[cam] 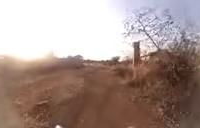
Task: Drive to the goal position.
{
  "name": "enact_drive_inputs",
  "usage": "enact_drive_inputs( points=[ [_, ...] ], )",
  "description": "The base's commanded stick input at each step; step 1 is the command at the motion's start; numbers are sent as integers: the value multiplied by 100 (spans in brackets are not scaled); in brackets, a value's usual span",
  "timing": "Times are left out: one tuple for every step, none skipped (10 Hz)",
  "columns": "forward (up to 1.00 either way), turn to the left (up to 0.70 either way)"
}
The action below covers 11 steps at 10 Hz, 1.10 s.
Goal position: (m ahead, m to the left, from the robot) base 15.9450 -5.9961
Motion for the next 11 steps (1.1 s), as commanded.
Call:
enact_drive_inputs(
  points=[
    [69,0],
    [69,0],
    [69,0],
    [69,0],
    [69,-6],
    [69,-32],
    [69,0],
    [69,0],
    [69,0],
    [69,0],
    [69,0]
  ],
)
